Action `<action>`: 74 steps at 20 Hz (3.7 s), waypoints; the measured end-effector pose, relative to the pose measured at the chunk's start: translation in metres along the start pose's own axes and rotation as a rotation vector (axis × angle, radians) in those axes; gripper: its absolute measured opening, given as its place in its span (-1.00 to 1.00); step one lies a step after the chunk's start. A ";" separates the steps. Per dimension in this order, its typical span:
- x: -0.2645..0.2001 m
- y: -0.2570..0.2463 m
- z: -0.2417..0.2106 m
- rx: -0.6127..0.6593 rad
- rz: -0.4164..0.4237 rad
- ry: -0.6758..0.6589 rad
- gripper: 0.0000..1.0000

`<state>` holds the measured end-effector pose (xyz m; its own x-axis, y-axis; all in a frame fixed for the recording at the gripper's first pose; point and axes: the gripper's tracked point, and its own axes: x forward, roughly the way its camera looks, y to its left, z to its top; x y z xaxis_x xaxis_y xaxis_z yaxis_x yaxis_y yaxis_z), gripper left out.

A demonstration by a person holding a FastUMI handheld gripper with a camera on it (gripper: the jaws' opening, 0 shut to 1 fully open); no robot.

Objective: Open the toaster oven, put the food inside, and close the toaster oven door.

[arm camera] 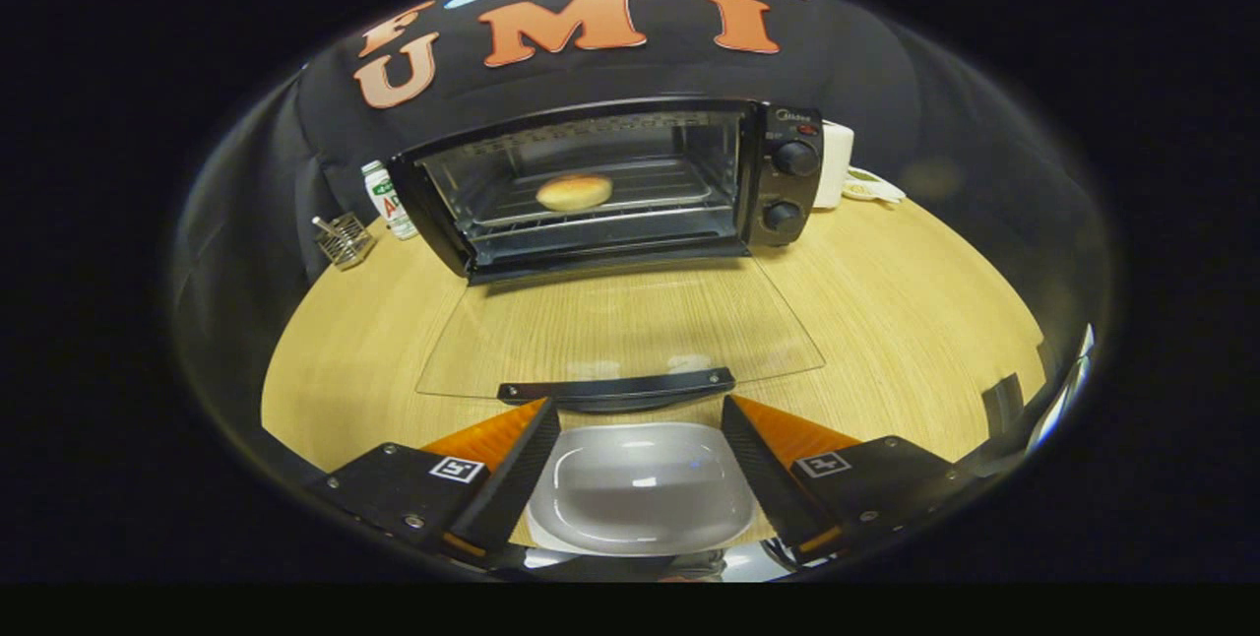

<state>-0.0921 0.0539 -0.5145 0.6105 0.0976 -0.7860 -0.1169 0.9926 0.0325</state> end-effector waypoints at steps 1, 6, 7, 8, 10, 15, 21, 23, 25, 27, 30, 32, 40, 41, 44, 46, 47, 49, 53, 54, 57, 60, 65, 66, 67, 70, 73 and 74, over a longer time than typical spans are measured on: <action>0.003 0.003 -0.002 -0.005 -0.001 0.009 0.98; 0.016 0.016 -0.007 -0.058 0.006 0.030 0.98; 0.017 0.016 -0.009 -0.064 -0.001 0.037 0.98; 0.021 0.015 -0.010 -0.073 -0.008 0.044 0.99; 0.022 0.015 -0.010 -0.080 -0.014 0.044 0.98; 0.008 0.014 0.007 -0.112 -0.021 0.000 0.98; -0.007 0.017 0.032 -0.101 -0.015 -0.065 0.98; -0.014 0.018 0.048 -0.097 -0.012 -0.100 0.97; -0.021 0.020 0.067 -0.088 -0.007 -0.150 0.96; -0.026 0.020 0.084 -0.080 -0.003 -0.183 0.97; -0.030 0.021 0.104 -0.087 0.005 -0.221 0.99; -0.030 0.022 0.116 -0.080 0.012 -0.237 1.00; -0.020 0.032 0.166 -0.082 0.009 -0.304 1.00; -0.015 0.035 0.168 -0.085 0.010 -0.297 1.00; -0.005 0.046 0.173 -0.070 0.040 -0.285 1.00; 0.000 0.053 0.177 -0.071 0.052 -0.290 1.00; 0.001 0.057 0.177 -0.073 0.059 -0.291 1.00; 0.002 0.060 0.179 -0.078 0.066 -0.294 1.00; -0.004 0.059 0.191 -0.070 0.070 -0.311 1.00; -0.008 0.058 0.197 -0.068 0.070 -0.320 1.00; -0.029 0.050 0.227 -0.076 0.055 -0.377 1.00; -0.055 0.041 0.261 -0.090 0.025 -0.449 1.00; -0.112 0.029 0.315 -0.088 -0.001 -0.568 1.00; -0.123 0.026 0.324 -0.089 -0.005 -0.586 1.00; -0.139 0.023 0.333 -0.097 -0.003 -0.596 1.00; -0.173 0.017 0.354 -0.114 -0.015 -0.649 1.00; -0.206 0.022 0.374 -0.110 -0.014 -0.720 1.00; -0.214 0.024 0.378 -0.102 -0.003 -0.734 1.00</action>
<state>0.0707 0.0842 -0.1124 0.9734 0.1535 -0.1702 -0.1649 0.9848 -0.0549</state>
